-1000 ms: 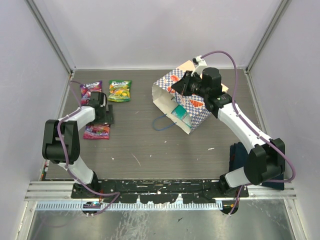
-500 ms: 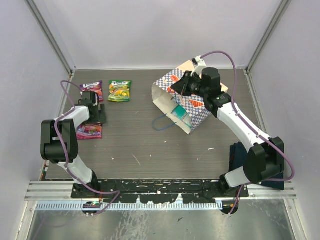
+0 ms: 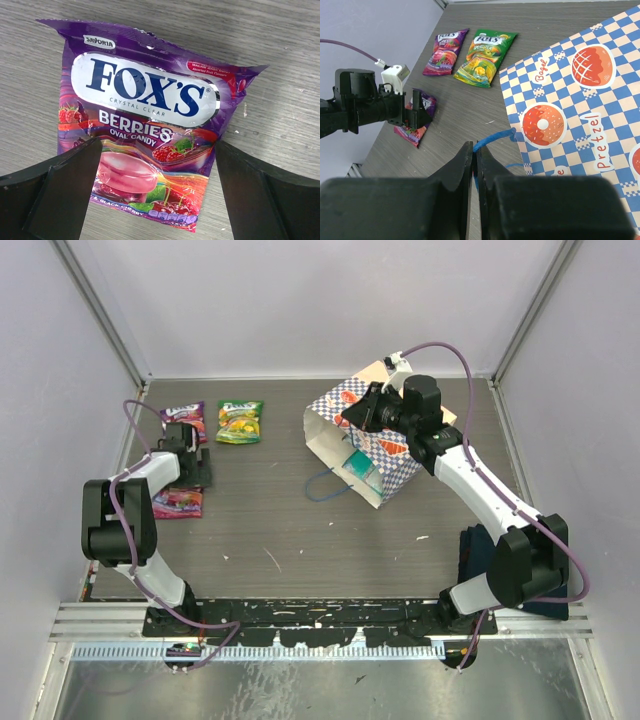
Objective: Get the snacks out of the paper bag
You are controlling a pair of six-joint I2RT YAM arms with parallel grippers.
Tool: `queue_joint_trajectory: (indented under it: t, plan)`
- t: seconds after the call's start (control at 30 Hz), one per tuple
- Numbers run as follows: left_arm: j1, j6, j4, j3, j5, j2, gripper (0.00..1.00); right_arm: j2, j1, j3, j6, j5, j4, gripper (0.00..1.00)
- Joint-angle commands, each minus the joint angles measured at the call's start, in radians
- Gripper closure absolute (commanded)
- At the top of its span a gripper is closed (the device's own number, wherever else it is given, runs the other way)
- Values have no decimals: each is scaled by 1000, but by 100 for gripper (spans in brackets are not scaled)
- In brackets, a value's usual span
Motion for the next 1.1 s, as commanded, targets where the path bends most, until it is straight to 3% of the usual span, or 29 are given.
queue_joint_trajectory:
  t: [0.0,0.17,0.27,0.47,0.53,0.67,0.77,0.9,1.07]
  plan:
    - [-5,18,-32,49,-54,-77,2,-15,-3,12,1,-11,55,87]
    - [-61,-36,-122,122,-75,-243,2,-7,-2,13,3,-9,58,87]
    - [-104,-142,-108,122,84,-345,2,-1,-2,17,6,-7,58,88]
    - [-320,-453,350,-140,360,-544,2,-8,-1,27,-2,30,32,88]
    - [-400,-521,458,-177,362,-521,2,-10,-2,26,-1,38,32,89]
    - [-545,-569,606,-193,236,-432,2,-23,-3,32,1,59,29,90]
    - [-611,-634,739,-175,208,-299,2,-34,-2,50,0,69,17,92]
    - [-693,-714,880,-87,179,-107,2,-52,-2,72,0,80,5,99]
    - [-761,-787,941,45,85,104,1,-76,-3,81,-5,103,-15,99]
